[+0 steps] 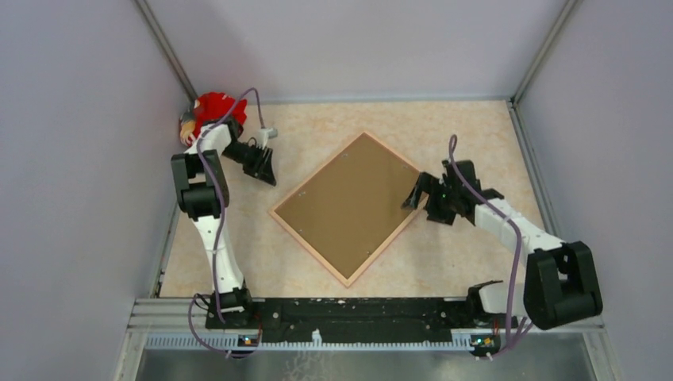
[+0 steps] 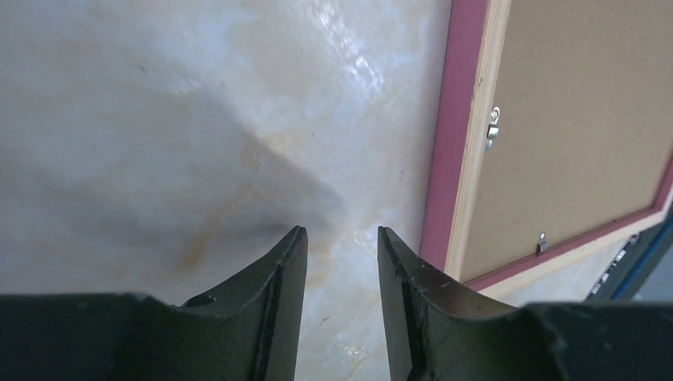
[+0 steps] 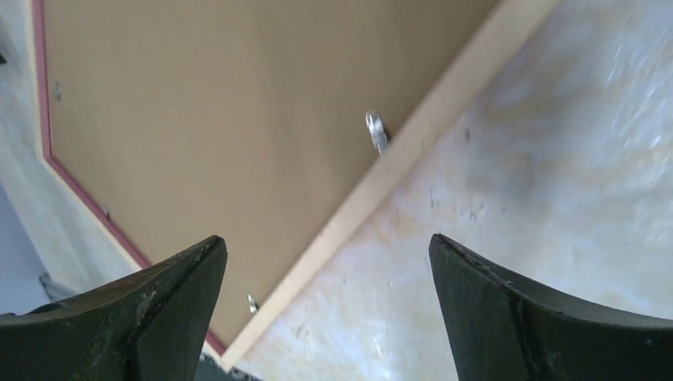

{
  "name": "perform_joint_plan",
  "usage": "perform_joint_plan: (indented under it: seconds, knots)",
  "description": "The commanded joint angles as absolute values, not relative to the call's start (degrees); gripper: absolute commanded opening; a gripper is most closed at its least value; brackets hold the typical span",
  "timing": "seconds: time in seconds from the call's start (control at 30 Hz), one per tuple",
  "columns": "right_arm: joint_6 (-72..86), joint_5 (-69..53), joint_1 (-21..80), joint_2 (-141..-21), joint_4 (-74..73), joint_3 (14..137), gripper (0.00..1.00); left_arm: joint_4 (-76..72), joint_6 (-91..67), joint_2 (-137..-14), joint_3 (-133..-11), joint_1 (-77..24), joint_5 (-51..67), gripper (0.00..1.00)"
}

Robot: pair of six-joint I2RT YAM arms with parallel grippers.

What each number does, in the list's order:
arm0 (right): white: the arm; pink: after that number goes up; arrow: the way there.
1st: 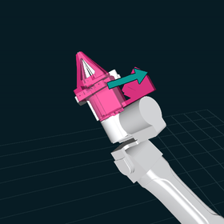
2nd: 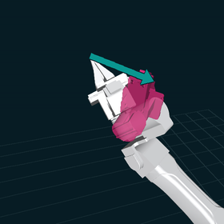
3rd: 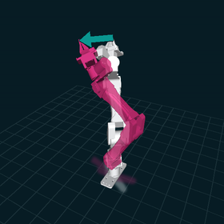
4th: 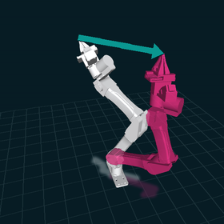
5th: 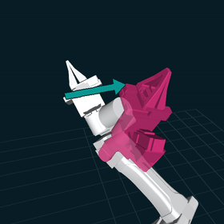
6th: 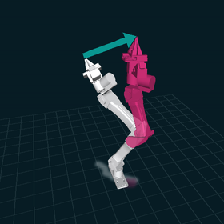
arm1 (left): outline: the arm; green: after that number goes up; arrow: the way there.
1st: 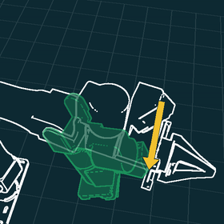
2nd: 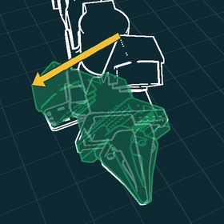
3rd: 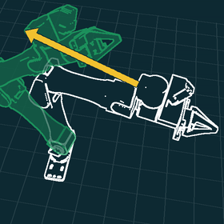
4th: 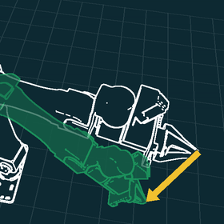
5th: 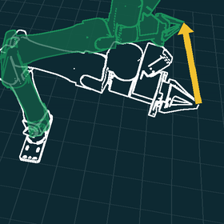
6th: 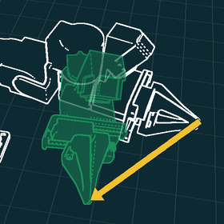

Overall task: Put the photo into the frame
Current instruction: Adjust the photo frame at the center of the board.

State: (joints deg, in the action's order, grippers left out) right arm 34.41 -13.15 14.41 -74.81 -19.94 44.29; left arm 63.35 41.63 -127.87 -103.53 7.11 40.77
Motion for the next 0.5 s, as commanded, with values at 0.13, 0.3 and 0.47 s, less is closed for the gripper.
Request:
perform_joint_plan:
  seconds: [0.13,0.3,0.47]
  knots:
    - [41.4,-25.7,14.9,-68.6,-11.5,33.4,0.99,63.2,40.7,-126.2,-95.3,4.2,43.8,0.29]
    - [42.2,-27.4,14.3,-75.3,-5.5,33.2,0.99,61.7,42.4,-122.2,-87.2,1.3,45.4,0.27]
    - [40.1,-27.7,11.3,-82.7,-3.8,38.1,0.99,63.3,45.7,-120.3,-80.2,-3.5,48.7,0.27]
